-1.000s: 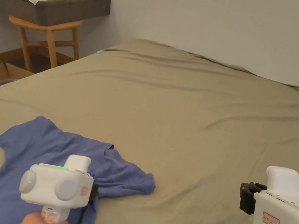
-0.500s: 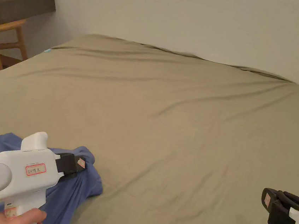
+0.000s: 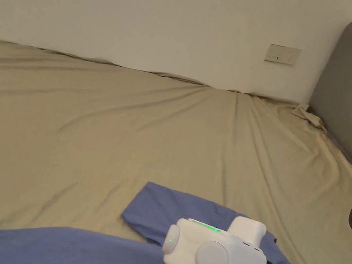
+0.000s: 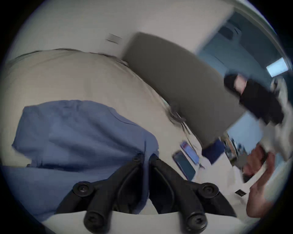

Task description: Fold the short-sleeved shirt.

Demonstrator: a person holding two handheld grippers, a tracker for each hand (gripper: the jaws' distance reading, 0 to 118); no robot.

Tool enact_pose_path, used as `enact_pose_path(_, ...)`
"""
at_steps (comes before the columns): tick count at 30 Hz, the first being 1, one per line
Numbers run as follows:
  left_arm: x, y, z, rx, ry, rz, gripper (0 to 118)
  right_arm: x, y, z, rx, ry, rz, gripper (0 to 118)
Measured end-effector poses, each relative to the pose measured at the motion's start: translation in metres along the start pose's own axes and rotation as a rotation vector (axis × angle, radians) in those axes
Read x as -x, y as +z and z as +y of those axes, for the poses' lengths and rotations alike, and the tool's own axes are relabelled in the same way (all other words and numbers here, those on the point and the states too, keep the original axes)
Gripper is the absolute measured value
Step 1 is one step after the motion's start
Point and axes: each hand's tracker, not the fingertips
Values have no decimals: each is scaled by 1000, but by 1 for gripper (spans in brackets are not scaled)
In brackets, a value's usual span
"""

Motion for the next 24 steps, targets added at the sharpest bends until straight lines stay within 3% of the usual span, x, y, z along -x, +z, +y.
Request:
enact_pose_path(4, -48, -65, -23, 169, -114, -43, 7, -34, 11, -16, 25, -37, -37, 3)
enact_pose_path(5, -55, -78, -31, 207, -135, -43, 20, -39, 11, -21, 32, -42, -48, 3)
enact_pose_path(6, -56, -86, -39, 236, -139, -22, 57, -47, 5, -28, 40, -50, -51, 3)
enact_pose_path(7, -54, -91, -45, 262, -156, 0, 101, -50, 4, -33, 50, -65, -54, 3)
enact_pose_path(12, -32, -111, -64, 365, -73, 88, 101, -51, -7, -52, 84, -131, -22, 3)
enact_pose_path(13, -28, -106, -66, 349, -81, 71, 101, -49, -8, -53, 89, -132, -14, 3)
enact_pose_path(16, -22, -77, -56, 328, -105, 107, 82, -42, -8, -52, 85, -119, 9, 3)
enact_pose_path(17, -18, -56, -52, 301, -146, 130, 57, -40, -8, -50, 81, -113, 16, 3)
enact_pose_path(18, -14, -32, -48, 257, -167, 144, 6, -37, -7, -48, 77, -109, 22, 3)
enact_pose_path(19, -11, -5, -45, 219, -183, 171, 0, -34, -6, -46, 73, -109, 27, 3)
enact_pose_path(21, -5, 68, -44, 63, -191, 251, 0, -28, -3, -45, 65, -106, 48, 3)
enact_pose_path(24, 1, 167, -65, -121, -85, 435, 0, -12, 4, -51, 62, -75, 62, 3)
